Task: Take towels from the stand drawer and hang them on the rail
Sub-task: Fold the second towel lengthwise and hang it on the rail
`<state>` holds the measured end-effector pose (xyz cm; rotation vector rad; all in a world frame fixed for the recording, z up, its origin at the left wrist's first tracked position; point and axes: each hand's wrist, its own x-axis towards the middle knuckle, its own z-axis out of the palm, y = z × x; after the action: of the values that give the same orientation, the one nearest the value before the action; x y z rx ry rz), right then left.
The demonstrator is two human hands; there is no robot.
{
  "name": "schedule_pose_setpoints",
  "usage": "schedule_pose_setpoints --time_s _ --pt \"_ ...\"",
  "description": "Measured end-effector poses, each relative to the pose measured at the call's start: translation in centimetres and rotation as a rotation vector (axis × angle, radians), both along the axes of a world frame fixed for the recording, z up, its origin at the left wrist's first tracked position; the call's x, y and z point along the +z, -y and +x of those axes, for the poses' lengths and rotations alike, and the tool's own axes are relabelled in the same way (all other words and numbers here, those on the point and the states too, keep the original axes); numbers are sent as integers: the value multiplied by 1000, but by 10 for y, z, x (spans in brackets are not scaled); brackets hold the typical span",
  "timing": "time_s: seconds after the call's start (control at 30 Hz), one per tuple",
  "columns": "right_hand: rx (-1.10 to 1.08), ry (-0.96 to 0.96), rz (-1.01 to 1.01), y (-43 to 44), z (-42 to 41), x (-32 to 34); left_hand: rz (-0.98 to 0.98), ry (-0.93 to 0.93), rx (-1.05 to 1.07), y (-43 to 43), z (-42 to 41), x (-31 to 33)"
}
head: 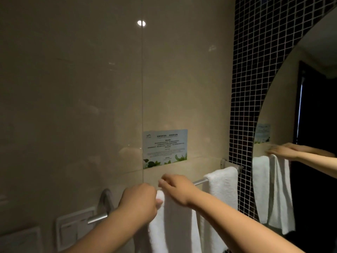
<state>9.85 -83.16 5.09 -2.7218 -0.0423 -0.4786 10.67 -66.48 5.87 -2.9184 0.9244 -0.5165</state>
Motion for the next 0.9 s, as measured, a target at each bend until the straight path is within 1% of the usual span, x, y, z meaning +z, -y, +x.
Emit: schedule_pose_setpoints --time_s 0.07,0.13,0.17,0.23,0.33,0.4,0.5,0.57,0.63,0.7,0.73,0.8,0.83,0.87,0.9 --pt "0 187 166 7 -12 -10 -3 4 -1 2 0 0" --pt "-112 314 275 13 -27 -23 -47 -41 -4 0 3 2" --pt "-205 316 311 15 -32 -29 -78 -62 -10 -1 5 3" --pt "-343 209 413 20 -39 -42 -132 -79 -24 -4 13 7" --pt "-350 95 639 22 -40 -53 -158 -53 -33 1 16 12" --pt "-352 114 687 22 -42 -55 -143 20 -54 6 13 15" --pt "-369 198 582 28 -40 -43 -184 187 -82 12 11 17" --pt "-355 288 546 37 -34 -25 -271 358 -149 16 19 18" --pt "-345 426 467 45 -28 -3 -237 376 -132 19 27 28" --pt "-302 494 311 49 -21 13 -228 389 -71 24 38 32" --pt "-272 450 222 51 -16 15 -199 388 -57 26 36 35" --pt "-263 231 78 52 -7 7 -144 299 -97 30 26 33" --pt "-289 135 23 52 -6 0 -156 244 -130 31 21 27" --pt "-322 87 -7 51 -9 -6 -185 204 -159 31 19 20" --pt "-351 94 -11 52 -13 -12 -208 119 -197 28 14 15"
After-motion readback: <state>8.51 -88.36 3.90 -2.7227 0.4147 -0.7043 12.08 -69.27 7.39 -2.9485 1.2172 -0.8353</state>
